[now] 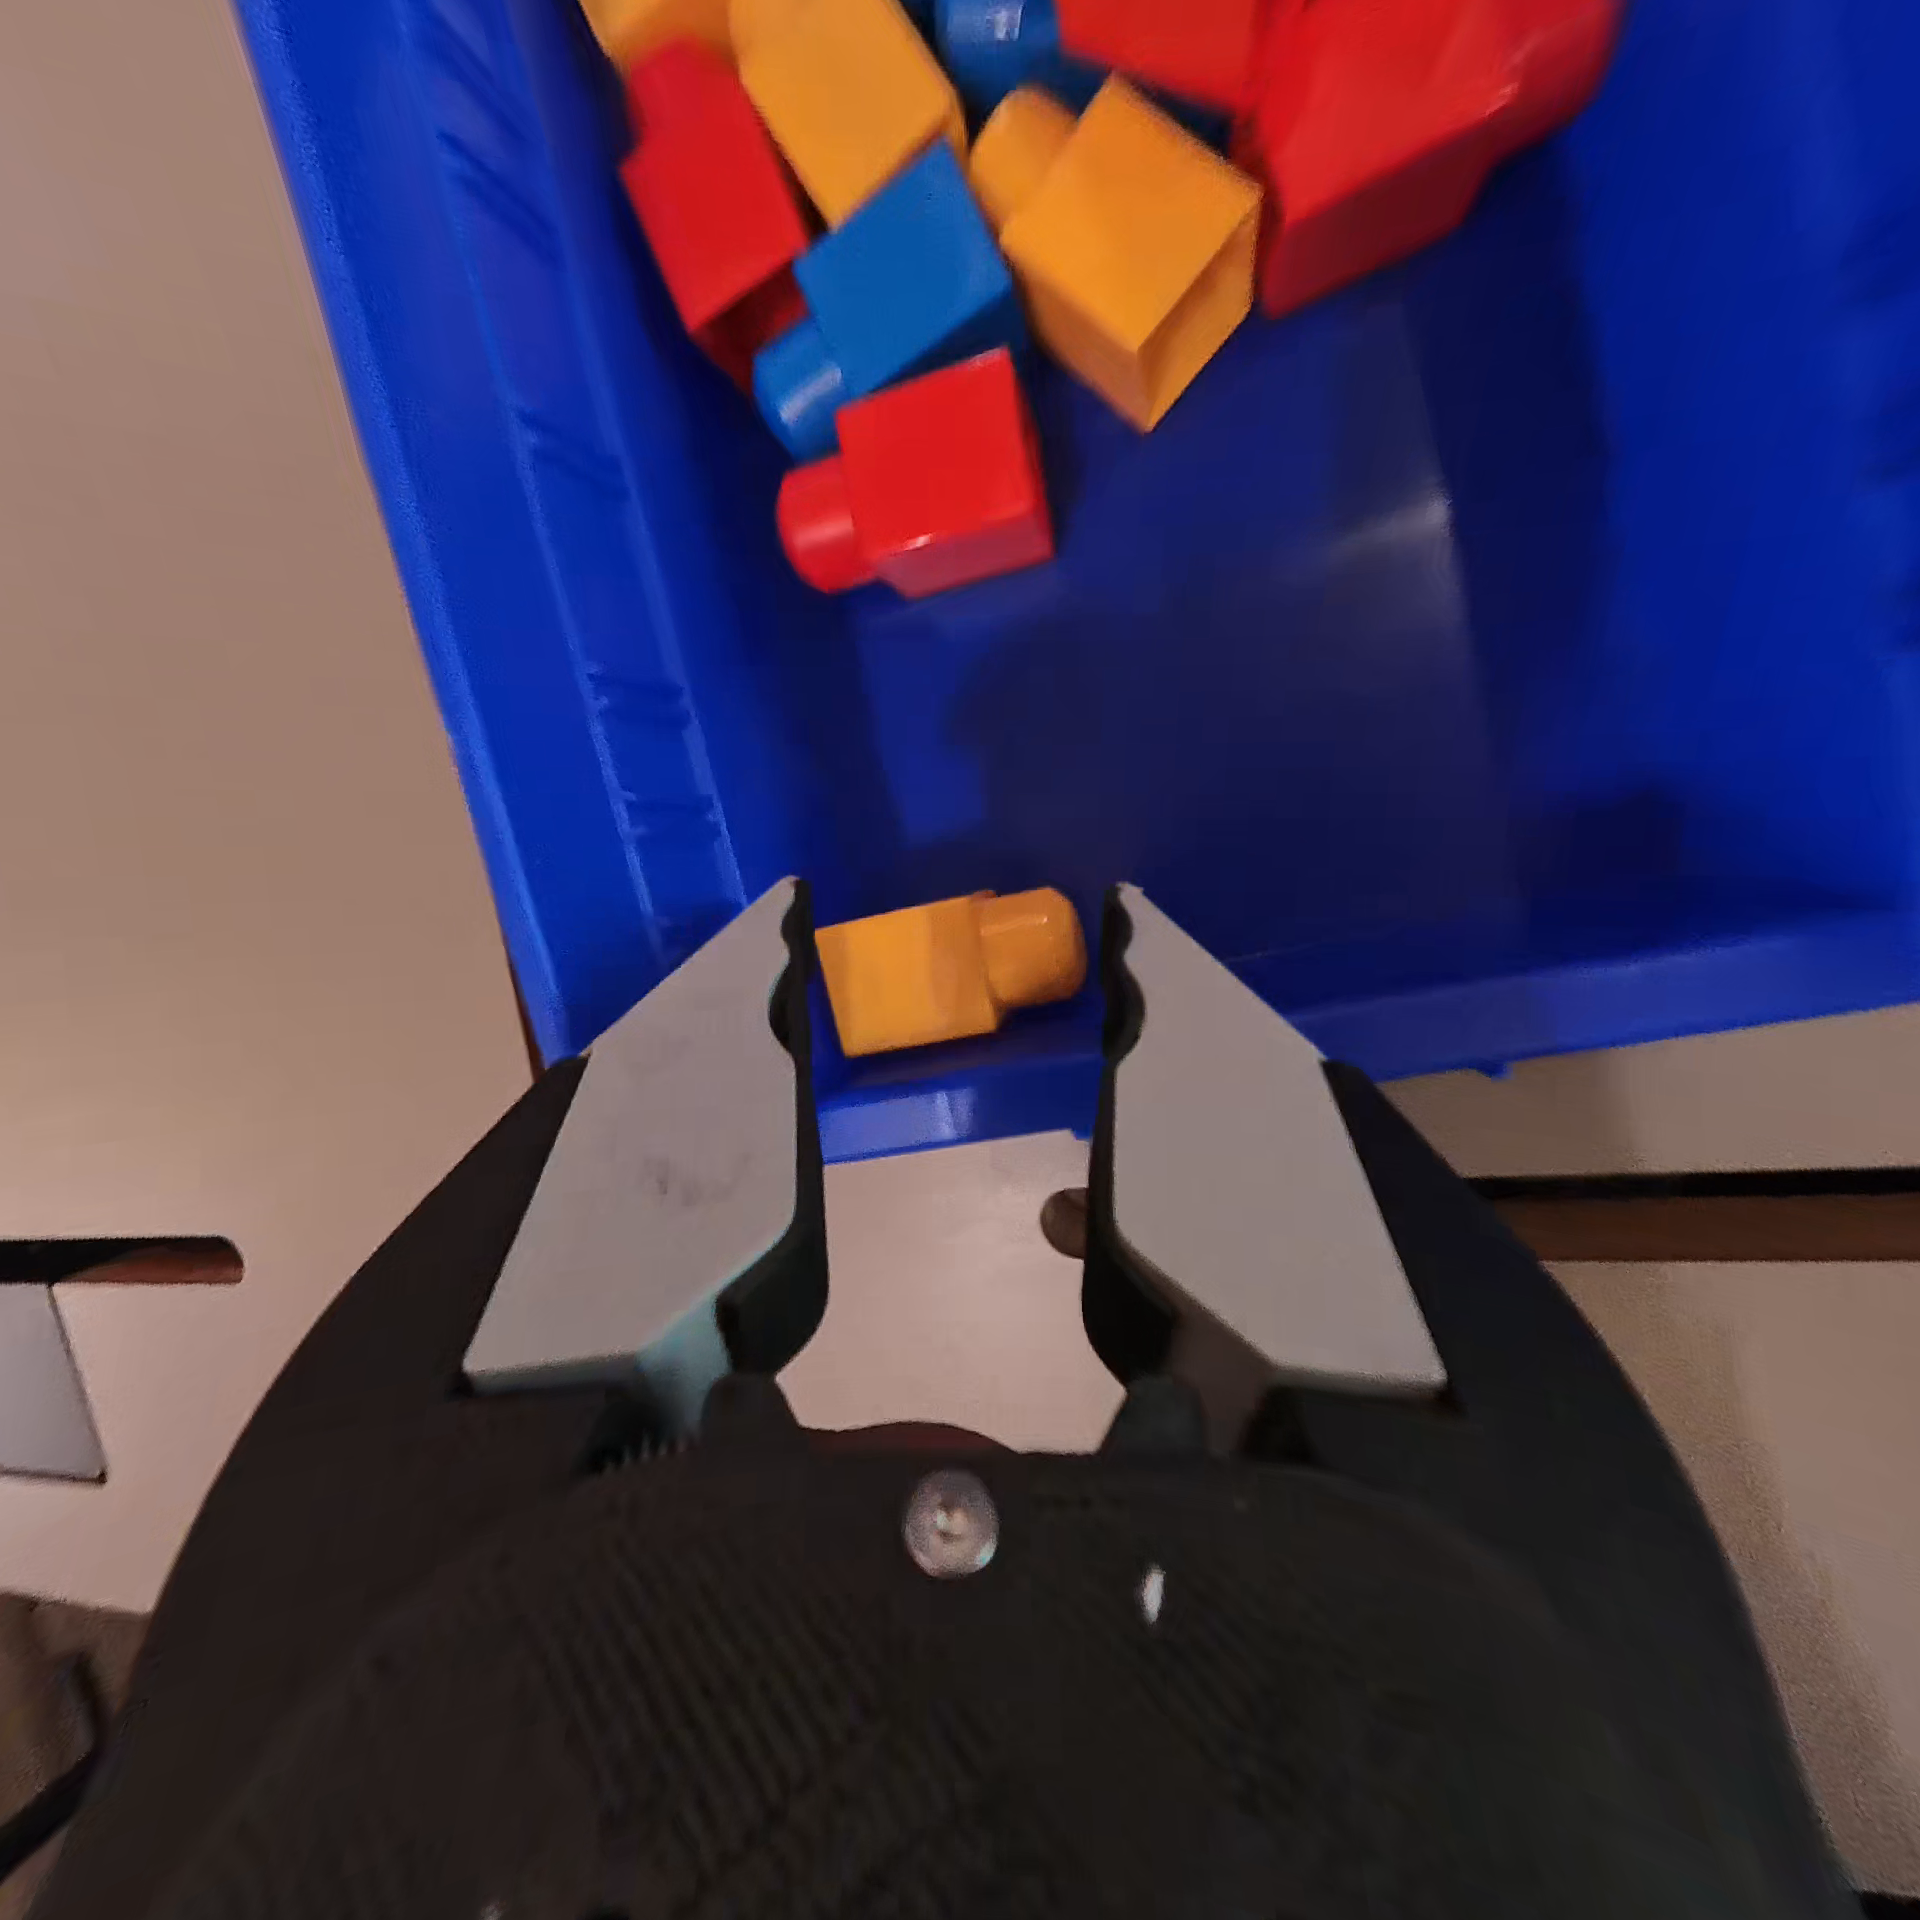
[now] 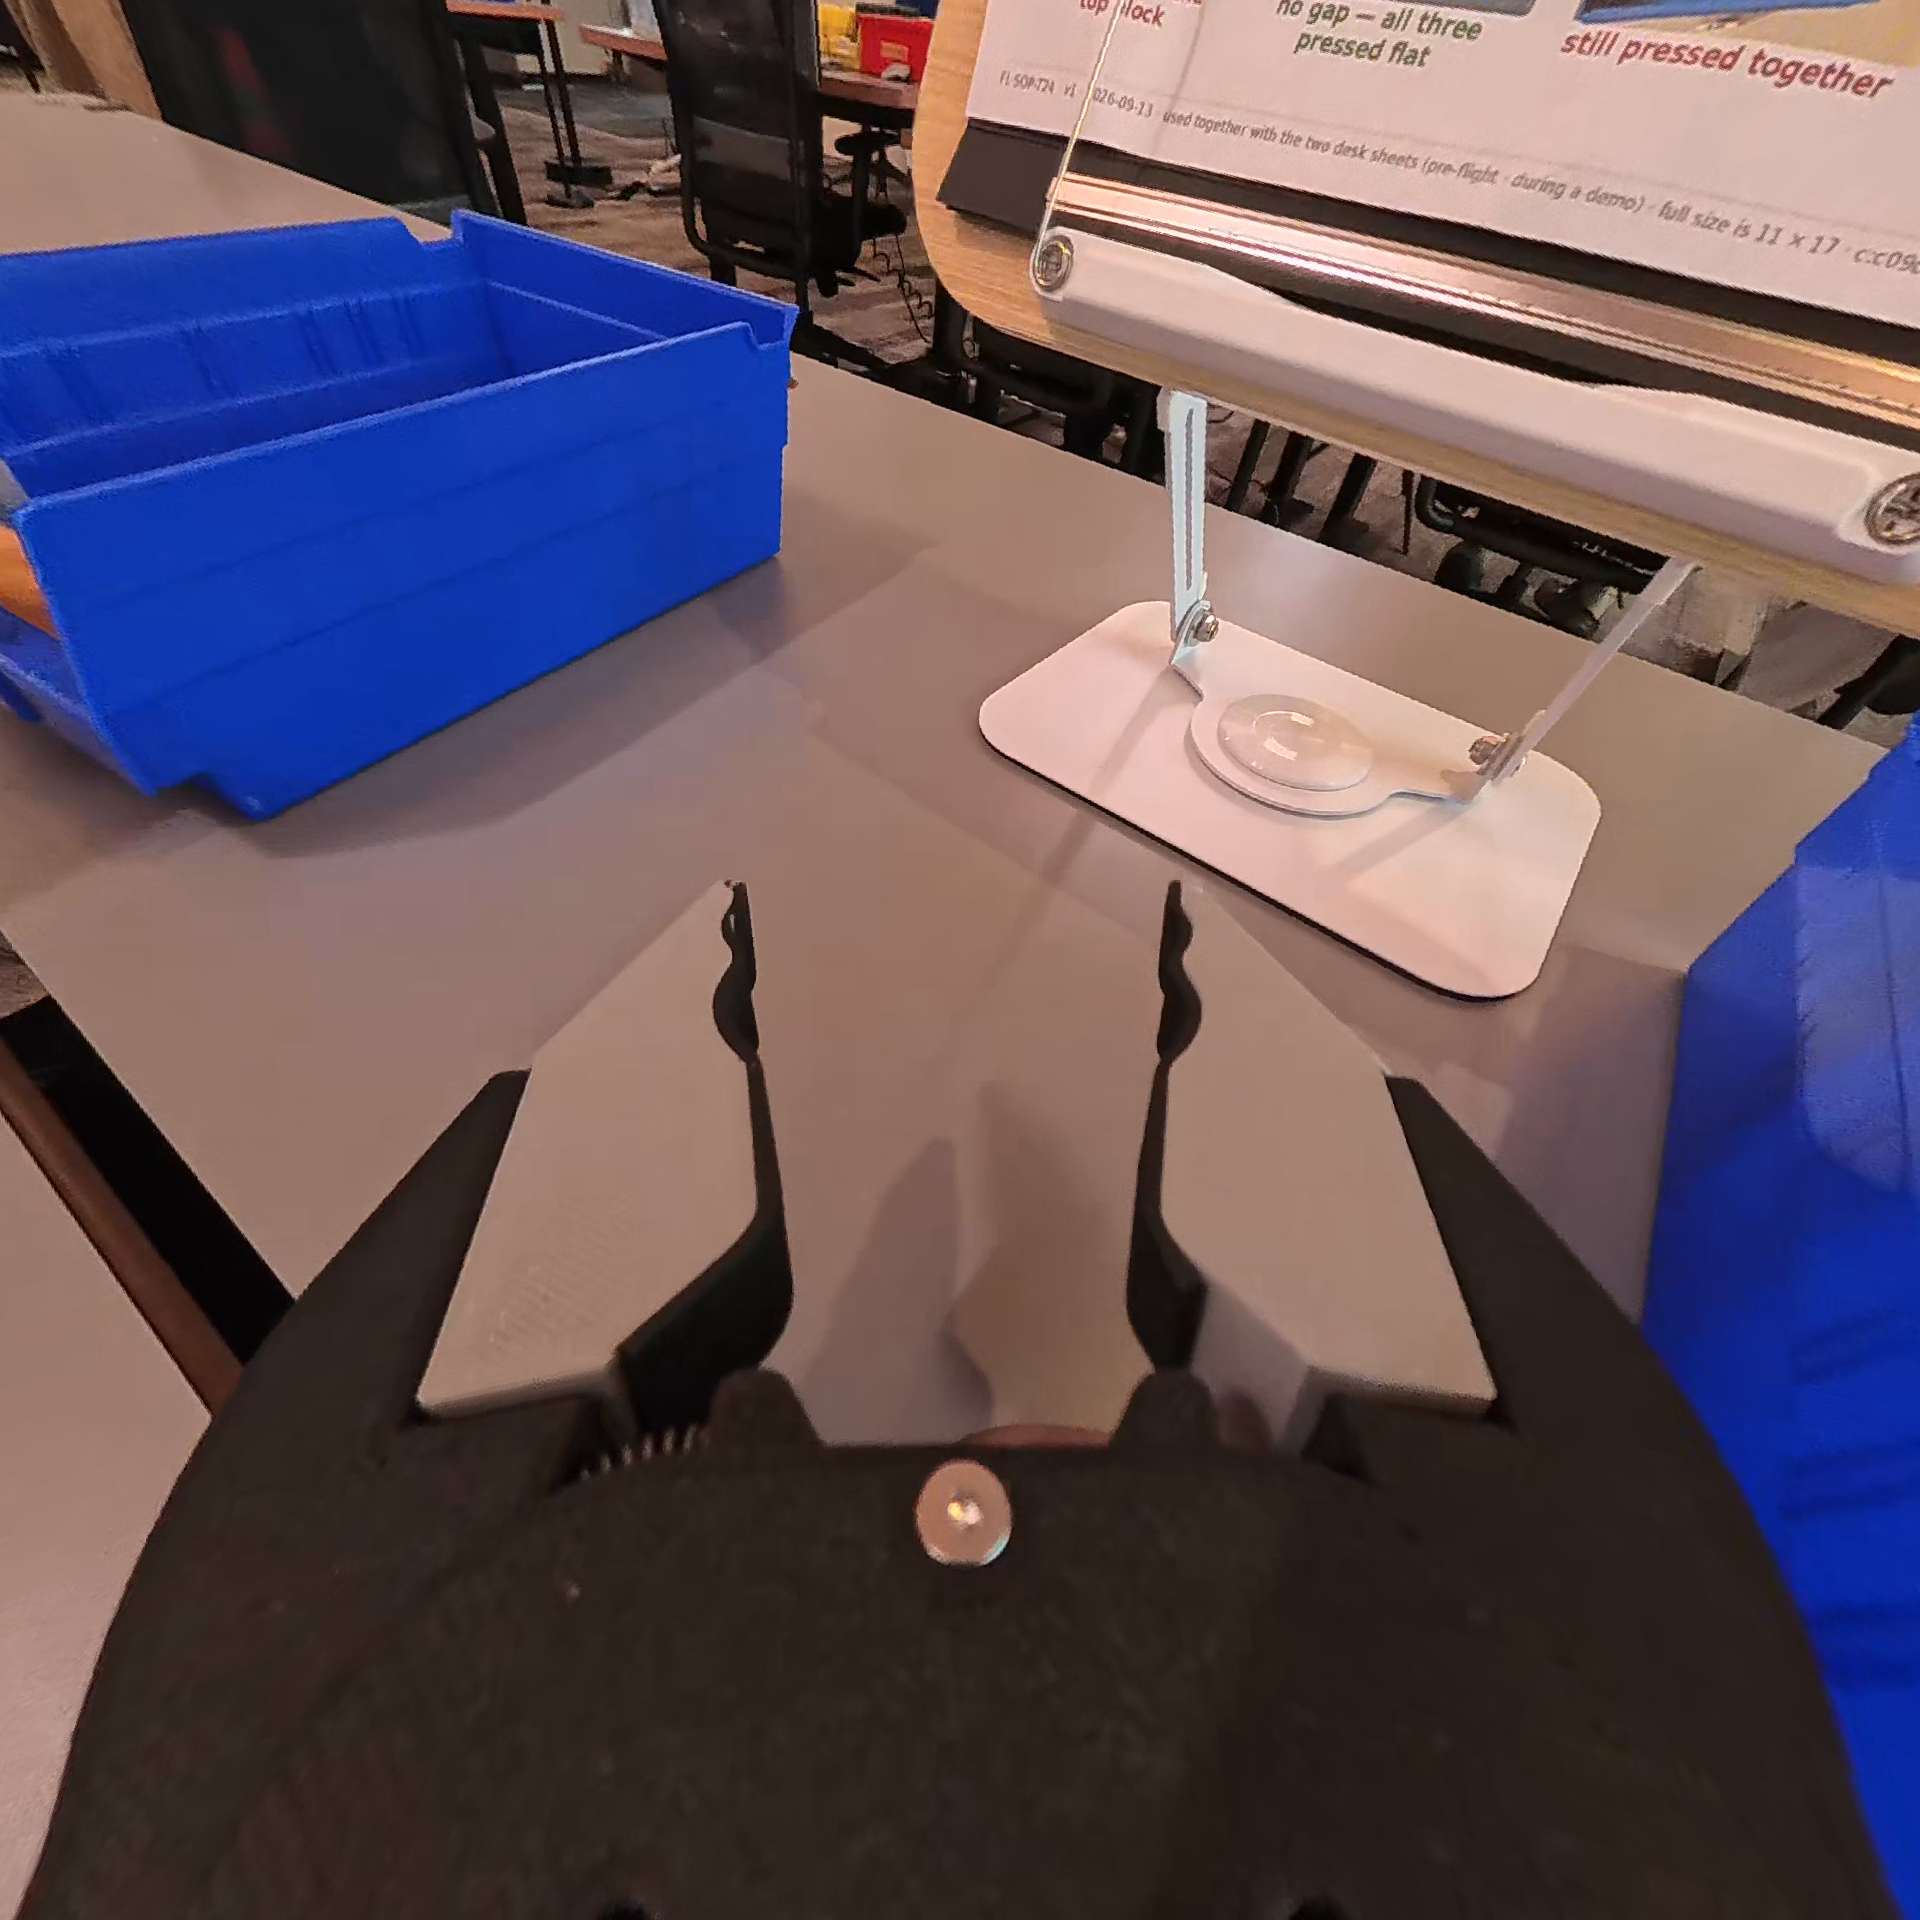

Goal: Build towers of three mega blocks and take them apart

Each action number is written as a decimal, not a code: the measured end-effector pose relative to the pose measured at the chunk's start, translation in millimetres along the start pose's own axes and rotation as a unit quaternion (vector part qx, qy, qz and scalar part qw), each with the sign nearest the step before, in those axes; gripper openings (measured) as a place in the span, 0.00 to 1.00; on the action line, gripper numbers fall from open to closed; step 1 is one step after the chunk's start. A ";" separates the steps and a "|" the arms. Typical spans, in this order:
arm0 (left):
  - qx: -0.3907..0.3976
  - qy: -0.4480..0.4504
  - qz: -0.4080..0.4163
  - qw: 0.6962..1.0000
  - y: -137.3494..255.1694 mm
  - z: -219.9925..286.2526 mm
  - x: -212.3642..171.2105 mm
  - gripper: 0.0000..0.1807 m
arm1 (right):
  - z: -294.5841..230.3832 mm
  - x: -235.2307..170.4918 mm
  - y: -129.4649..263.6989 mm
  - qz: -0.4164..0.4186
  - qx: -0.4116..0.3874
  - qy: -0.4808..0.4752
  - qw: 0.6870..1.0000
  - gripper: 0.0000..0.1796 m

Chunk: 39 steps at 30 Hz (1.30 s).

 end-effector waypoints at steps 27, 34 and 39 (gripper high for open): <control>0.038 -0.075 -0.082 0.993 -4.4 7.7 8.1 0.00 | -0.7 4.2 3.0 0.008 0.024 -0.021 0.999 0.40; 0.000 0.010 -0.102 0.995 -16.6 5.2 -2.3 0.29 | -2.7 4.3 2.9 0.007 0.028 -0.018 0.999 0.40; 0.008 0.010 -0.137 0.990 -28.5 5.1 -9.7 0.41 | -4.6 5.2 2.8 0.008 0.030 -0.015 0.999 0.40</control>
Point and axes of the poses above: each gripper's, where its closed fingertips meet, y back along the fingers, x out of its top, z = x × y across the jaws, the point moved 6 cm from there along y, back along the fingers, and after that the axes turned 2 degrees about y, right-handed, at the moved point
